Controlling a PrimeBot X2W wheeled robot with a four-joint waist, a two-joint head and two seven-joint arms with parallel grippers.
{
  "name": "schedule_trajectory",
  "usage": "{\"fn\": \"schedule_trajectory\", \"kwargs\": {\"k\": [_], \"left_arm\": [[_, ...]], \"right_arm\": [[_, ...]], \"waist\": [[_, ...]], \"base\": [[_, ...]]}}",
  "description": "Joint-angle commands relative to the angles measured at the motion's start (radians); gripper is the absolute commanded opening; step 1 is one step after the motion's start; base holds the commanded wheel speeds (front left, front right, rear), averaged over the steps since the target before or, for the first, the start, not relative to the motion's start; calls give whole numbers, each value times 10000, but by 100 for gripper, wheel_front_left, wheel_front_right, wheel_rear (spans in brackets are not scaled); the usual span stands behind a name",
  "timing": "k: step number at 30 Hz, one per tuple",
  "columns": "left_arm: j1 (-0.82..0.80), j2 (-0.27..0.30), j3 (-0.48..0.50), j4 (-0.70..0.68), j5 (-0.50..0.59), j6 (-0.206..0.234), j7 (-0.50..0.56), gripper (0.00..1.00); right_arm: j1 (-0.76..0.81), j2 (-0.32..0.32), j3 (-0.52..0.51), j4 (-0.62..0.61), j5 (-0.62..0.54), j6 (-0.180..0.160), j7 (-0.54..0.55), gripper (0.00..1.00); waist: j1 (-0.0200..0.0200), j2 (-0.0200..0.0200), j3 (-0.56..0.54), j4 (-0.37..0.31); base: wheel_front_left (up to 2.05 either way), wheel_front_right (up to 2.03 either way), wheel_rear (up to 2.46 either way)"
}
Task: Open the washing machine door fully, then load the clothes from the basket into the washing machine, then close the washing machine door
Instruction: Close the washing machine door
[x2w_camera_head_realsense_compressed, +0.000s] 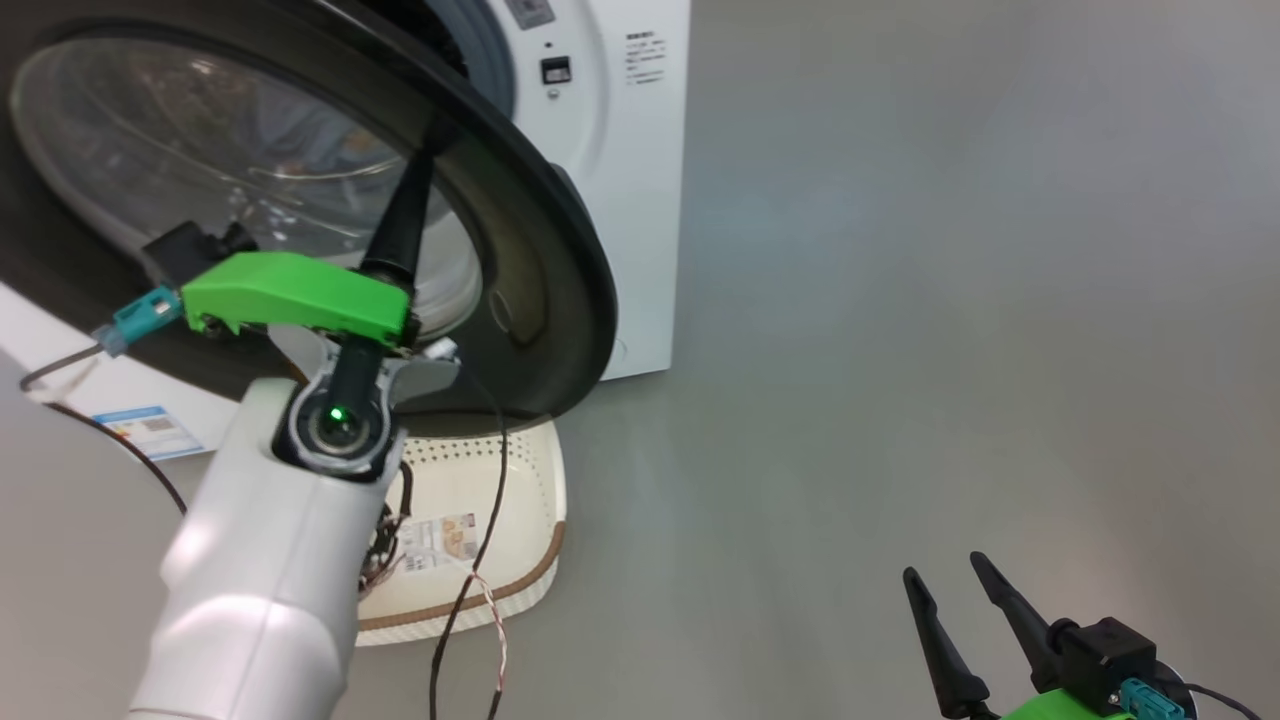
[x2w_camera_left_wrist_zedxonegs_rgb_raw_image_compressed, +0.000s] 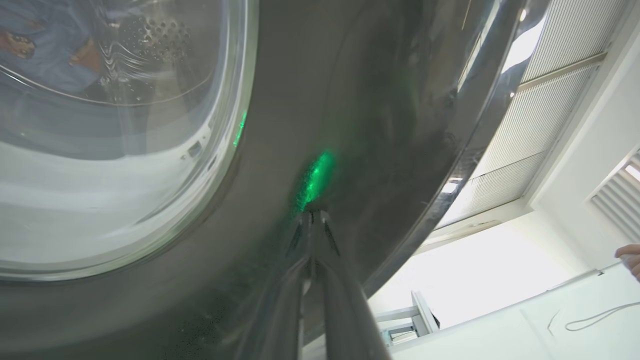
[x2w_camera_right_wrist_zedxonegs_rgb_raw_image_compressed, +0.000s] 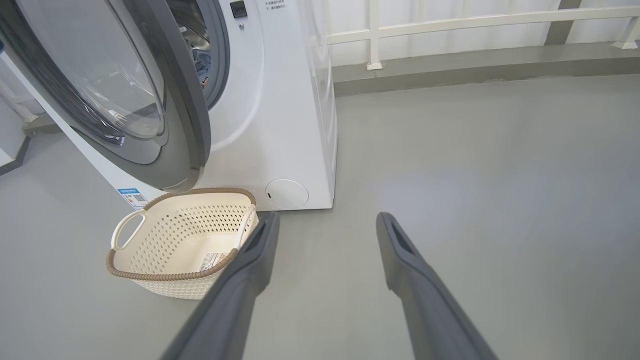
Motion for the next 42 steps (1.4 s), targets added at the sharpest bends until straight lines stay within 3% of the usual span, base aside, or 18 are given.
{"fn": "schedule_trajectory", "kwargs": {"k": [1, 3, 4, 14, 22, 28, 33, 42], "left_arm": [[-34, 371, 111, -320, 256, -40, -152, 35], [131, 495, -220, -371, 711, -40, -521, 92], [214, 552, -386, -423, 914, -40, -712, 100], [1676, 1376, -2225, -804, 2579, -40, -2389, 100], [2882, 1624, -2829, -254, 4152, -33, -3112, 100], [4189, 1550, -1509, -814, 6670, 460, -3140, 100], [5385, 1606, -634, -1423, 8199, 597, -3142, 100], [6743, 1474, 694, -2273, 10030, 806, -3143, 100]], "right_arm": [[-159, -22, 150, -222, 184, 16, -49, 100], [-166, -4, 79, -244, 170, 16, -49, 100], [-184, -1, 34, -259, 162, 16, -49, 100], [-189, -47, -180, -314, 79, 16, -49, 100], [-66, -58, -400, -357, 27, 16, -49, 100], [155, -14, -507, -385, -13, 16, -49, 100], [263, 40, -565, -377, -7, 16, -49, 100], [420, 108, -656, -394, -34, 16, -49, 100]], "waist": [[0, 0, -78, 192], [0, 0, -95, 377], [0, 0, -94, 477], [0, 0, -477, 1451], [0, 0, -857, 2168], [0, 0, -1172, 2681], [0, 0, -1424, 2853], [0, 0, -1673, 3058]], "base": [[0, 0, 0], [0, 0, 0], [0, 0, 0], [0, 0, 0], [0, 0, 0], [0, 0, 0], [0, 0, 0], [0, 0, 0]]}}
